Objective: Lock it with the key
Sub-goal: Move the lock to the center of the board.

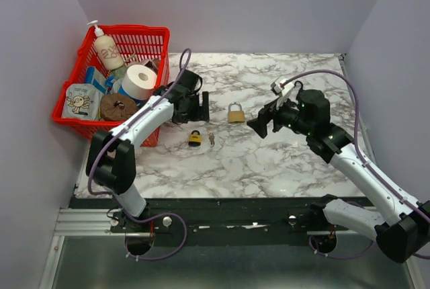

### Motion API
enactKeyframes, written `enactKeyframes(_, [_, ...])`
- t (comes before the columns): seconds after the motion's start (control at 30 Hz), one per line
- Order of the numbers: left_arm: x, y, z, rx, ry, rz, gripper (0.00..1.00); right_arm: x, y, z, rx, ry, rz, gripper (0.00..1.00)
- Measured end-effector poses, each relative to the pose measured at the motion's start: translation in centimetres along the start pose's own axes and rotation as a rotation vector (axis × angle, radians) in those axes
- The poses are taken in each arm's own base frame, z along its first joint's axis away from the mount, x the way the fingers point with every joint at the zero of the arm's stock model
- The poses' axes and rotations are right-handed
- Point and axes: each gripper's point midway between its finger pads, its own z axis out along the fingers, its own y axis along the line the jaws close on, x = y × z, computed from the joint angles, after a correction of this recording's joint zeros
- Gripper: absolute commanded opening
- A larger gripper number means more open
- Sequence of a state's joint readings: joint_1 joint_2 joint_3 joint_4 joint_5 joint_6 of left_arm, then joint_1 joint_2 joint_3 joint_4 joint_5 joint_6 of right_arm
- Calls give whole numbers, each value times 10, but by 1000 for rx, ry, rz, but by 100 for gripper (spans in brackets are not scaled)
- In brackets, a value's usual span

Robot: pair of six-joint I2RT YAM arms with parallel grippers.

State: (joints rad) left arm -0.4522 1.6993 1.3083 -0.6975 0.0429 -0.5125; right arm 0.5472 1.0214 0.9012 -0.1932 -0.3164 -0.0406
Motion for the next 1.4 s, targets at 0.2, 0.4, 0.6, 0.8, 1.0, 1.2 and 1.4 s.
enactKeyframes(0.2, [-52,-46,-88,159,-276,89,99,10,-72,-8,163,72,126,100])
enactKeyframes(0.4, [-90,-72,-167,275,-525,170,99,48,-159,-16,408,223,285,100])
enactKeyframes(0.6, [-106,-71,-195,285,-660,207,99,89,-243,-16,706,386,440,100])
enactKeyframes(0.8, [-120,-51,-197,225,-708,170,99,117,-302,-4,911,467,525,100])
enactKeyframes(1.0, [-134,-30,-200,187,-739,120,99,154,-335,5,999,536,608,100])
enactKeyframes(1.2, [-137,-21,-199,175,-742,85,99,174,-354,14,1048,582,631,100])
enactKeyframes(1.4, [-137,-13,-194,164,-731,53,99,175,-373,25,1082,582,633,100])
